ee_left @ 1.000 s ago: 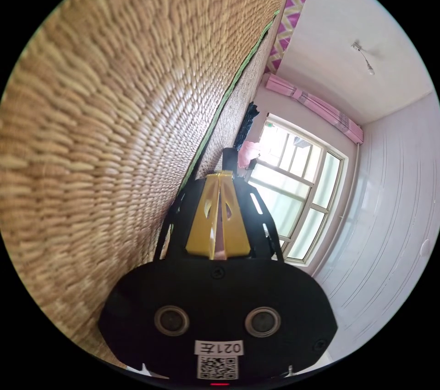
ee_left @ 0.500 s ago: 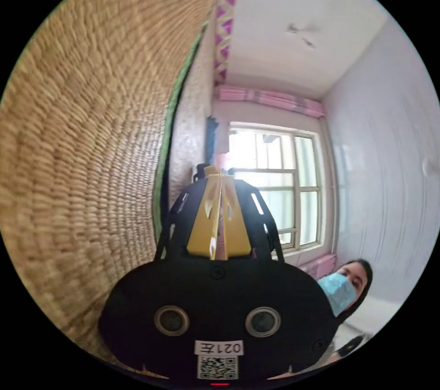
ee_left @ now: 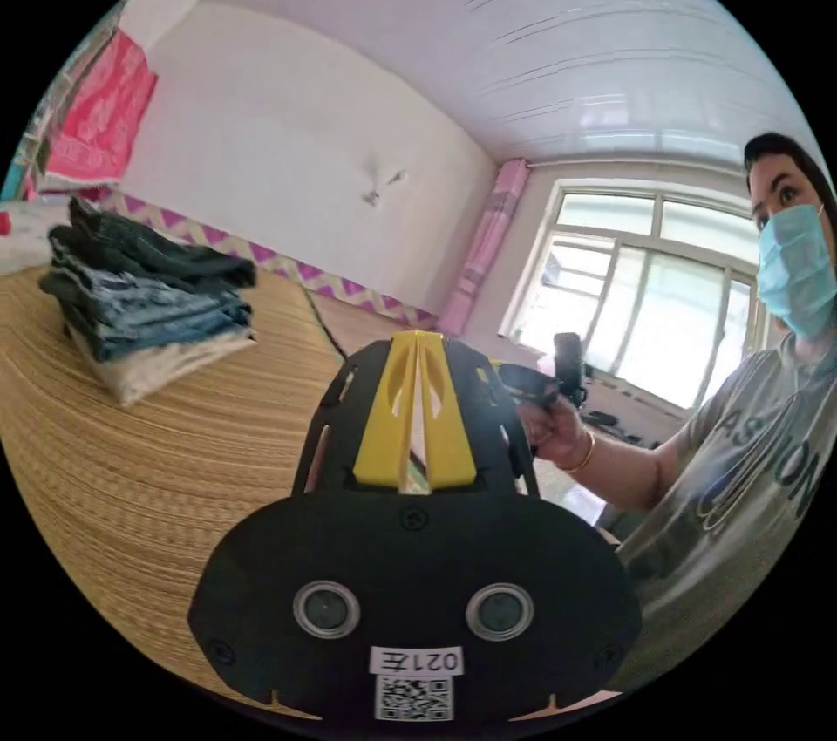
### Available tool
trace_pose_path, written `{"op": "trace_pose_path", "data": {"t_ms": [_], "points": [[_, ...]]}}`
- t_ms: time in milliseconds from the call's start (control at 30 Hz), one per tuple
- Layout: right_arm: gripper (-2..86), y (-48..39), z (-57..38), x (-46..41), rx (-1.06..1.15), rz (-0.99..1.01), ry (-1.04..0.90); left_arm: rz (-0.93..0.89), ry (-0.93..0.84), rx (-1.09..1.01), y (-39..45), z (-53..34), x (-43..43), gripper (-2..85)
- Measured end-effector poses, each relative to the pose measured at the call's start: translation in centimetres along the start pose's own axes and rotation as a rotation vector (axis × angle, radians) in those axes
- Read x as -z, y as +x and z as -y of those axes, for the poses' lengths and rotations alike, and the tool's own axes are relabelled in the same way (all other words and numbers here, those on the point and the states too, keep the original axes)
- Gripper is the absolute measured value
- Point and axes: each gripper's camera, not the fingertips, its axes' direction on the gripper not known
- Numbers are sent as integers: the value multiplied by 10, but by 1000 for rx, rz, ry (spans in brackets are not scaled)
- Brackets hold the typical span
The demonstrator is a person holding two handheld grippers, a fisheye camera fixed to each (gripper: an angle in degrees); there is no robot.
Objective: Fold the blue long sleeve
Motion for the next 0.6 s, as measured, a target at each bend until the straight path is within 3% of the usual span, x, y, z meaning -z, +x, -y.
{"op": "trace_pose_path", "data": {"t_ms": [133,267,367,467,600], "points": [[112,-48,100,-90,267,-67,-91,-73,-41,8,-48,10,16,54],[119,-79,179,-194,545,-182,-150,-206,-26,85,-75,-7,13,-1],[156,-94,217,-268,718,-162,-203,-277,39,18,-64,-1,24,-7],[163,-98,249,-330,788,-193,-259,-405,59,29,-69,4,25,-9],[143,-100,271,-391,837,-203,-382,-417,114,43,-71,10,33,-9]]}}
